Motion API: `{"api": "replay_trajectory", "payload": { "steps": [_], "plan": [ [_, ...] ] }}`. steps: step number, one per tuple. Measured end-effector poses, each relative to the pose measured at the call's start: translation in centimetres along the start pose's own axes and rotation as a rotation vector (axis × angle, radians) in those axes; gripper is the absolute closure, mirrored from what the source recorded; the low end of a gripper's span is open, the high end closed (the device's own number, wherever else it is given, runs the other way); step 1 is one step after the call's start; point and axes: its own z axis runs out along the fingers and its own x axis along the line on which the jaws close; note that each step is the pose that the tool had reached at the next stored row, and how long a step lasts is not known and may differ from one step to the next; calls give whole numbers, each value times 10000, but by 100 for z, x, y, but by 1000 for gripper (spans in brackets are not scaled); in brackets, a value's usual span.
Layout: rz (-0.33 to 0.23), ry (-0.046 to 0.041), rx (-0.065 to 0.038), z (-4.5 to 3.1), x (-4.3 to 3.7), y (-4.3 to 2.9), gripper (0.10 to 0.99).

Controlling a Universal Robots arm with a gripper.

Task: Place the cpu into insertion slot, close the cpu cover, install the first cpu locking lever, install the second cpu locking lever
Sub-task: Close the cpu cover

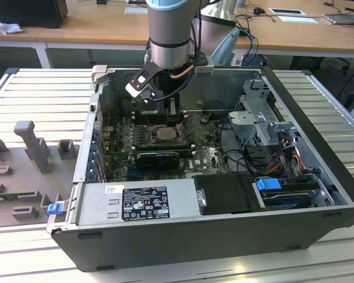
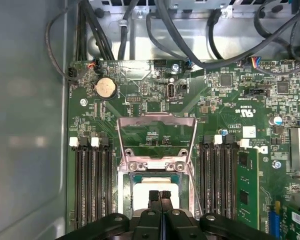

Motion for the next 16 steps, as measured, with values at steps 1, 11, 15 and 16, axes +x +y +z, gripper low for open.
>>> {"api": "replay_trajectory", "payload": {
  "steps": [1, 11, 15, 16],
  "plan": [
    [0, 0, 0, -28, 1, 2, 980],
    [0, 1, -1, -267, 7, 19, 980],
    [0, 1, 0, -325, 8, 23, 980],
    [-2, 2, -1, -324, 8, 35, 980]
  ]
}}
